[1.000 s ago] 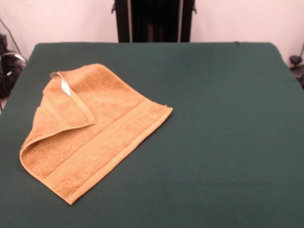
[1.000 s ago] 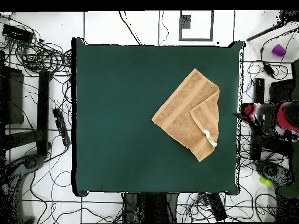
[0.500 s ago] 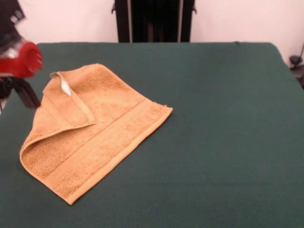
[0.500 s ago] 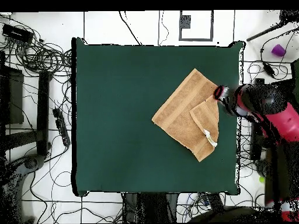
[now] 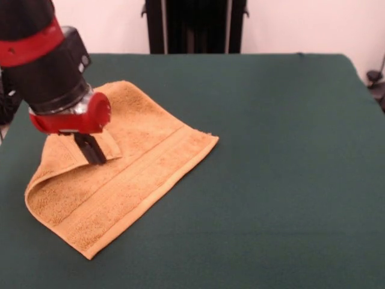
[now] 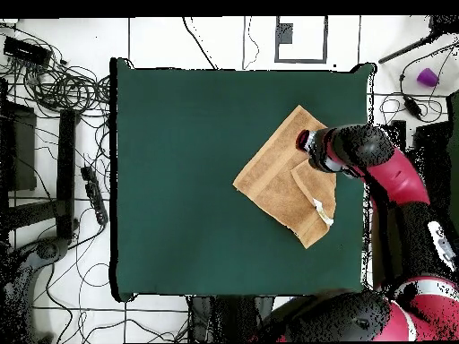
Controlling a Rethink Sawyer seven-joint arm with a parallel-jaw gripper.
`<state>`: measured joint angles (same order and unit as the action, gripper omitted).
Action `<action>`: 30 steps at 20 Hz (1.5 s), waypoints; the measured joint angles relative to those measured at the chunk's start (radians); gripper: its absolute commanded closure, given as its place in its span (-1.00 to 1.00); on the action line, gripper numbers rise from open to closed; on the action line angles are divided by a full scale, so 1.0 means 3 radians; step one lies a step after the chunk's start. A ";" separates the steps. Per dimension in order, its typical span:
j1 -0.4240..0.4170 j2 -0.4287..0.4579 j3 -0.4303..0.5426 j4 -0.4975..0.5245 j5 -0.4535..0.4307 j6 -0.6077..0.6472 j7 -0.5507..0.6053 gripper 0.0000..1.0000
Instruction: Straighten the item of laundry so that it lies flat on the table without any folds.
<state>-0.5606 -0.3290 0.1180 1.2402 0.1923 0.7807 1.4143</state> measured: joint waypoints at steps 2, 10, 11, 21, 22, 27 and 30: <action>0.0004 0.0038 -0.0006 0.0000 0.0003 0.0000 0.0019 1.00; -0.0044 0.0200 -0.0049 0.0000 -0.0006 -0.0001 0.0061 1.00; -0.0058 0.0219 -0.0060 -0.0001 -0.0006 -0.0001 0.0061 1.00; -0.0091 0.0325 -0.0138 -0.0040 -0.0009 0.0002 0.0061 1.00; -0.0088 0.0325 -0.0144 -0.0040 -0.0008 0.0002 0.0061 1.00; -0.0085 0.0321 -0.0151 -0.0042 -0.0025 0.0001 0.0061 1.00; -0.0091 0.0296 -0.0159 -0.0030 -0.0093 -0.0001 0.0061 1.00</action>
<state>-0.5879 -0.2402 0.0703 1.2311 0.1645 0.7804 1.4327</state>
